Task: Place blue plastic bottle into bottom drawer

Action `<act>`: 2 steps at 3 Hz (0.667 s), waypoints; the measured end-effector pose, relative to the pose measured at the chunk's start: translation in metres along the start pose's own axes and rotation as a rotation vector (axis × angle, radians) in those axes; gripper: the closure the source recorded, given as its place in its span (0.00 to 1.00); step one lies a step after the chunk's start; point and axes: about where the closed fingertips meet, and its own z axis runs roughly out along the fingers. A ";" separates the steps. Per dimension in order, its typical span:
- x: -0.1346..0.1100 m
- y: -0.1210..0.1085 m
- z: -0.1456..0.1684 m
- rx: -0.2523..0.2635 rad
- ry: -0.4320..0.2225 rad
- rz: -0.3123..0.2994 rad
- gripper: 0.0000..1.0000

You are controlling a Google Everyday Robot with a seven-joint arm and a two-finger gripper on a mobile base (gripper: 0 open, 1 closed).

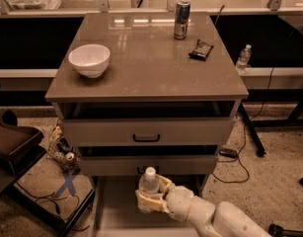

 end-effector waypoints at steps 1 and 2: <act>0.034 -0.018 0.024 -0.025 -0.019 0.007 1.00; 0.094 -0.036 0.051 -0.108 -0.007 -0.026 1.00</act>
Offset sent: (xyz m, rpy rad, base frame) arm 0.1008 0.0498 -0.1807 -0.0258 -0.1006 0.2075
